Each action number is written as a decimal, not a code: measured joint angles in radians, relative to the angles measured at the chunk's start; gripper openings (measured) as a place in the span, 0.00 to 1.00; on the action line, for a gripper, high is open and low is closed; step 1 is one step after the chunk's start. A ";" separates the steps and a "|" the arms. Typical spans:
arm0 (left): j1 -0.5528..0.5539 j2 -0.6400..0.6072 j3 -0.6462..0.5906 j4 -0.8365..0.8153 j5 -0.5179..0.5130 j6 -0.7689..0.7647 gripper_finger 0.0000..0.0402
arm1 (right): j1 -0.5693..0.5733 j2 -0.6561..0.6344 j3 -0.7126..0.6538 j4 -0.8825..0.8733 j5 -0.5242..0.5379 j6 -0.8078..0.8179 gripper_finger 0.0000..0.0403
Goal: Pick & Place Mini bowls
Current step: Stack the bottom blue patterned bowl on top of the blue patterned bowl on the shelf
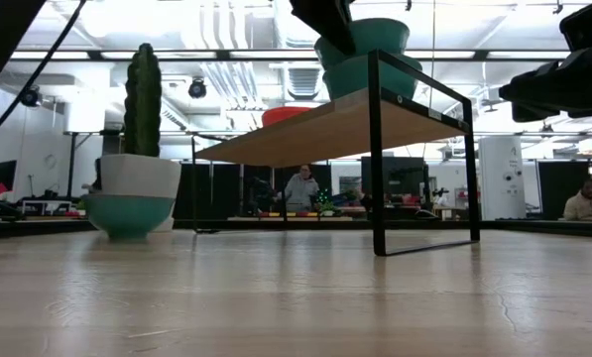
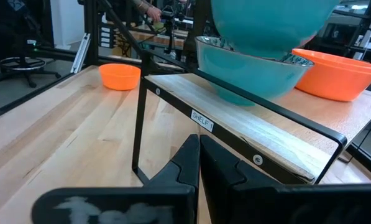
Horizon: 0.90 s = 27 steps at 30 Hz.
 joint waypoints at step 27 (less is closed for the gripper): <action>0.001 0.000 -0.005 0.033 0.058 -0.015 0.03 | 0.000 0.000 0.000 0.000 0.000 -0.002 0.02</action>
